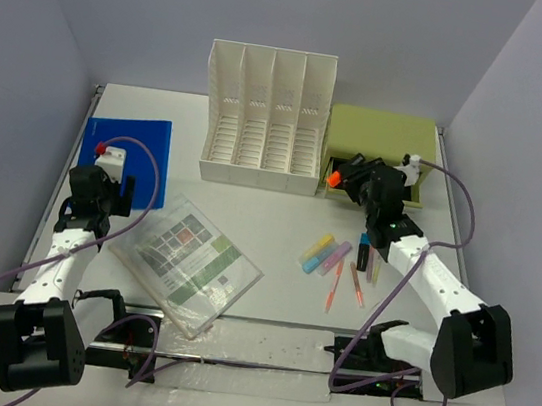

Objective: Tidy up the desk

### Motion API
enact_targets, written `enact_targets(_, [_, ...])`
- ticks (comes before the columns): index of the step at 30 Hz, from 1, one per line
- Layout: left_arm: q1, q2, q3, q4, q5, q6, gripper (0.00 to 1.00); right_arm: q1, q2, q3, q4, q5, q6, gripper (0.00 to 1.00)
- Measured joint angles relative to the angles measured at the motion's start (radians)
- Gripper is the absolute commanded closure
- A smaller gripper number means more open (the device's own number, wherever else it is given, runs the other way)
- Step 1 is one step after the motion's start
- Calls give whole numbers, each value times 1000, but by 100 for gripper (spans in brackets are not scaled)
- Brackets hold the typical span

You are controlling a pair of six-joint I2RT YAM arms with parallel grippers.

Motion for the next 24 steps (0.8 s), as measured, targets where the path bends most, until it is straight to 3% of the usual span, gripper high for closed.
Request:
enact_targets(10, [1,8,0,0,0,0,13,-129,-59,-9,-28,181,75,83])
enact_targets(17, [1,8,0,0,0,0,13,-172,17,-2,-53,181,94,34])
enact_targets(24, [1,11,0,0,0,0,13,-175,18,18,-58,168,-16,24])
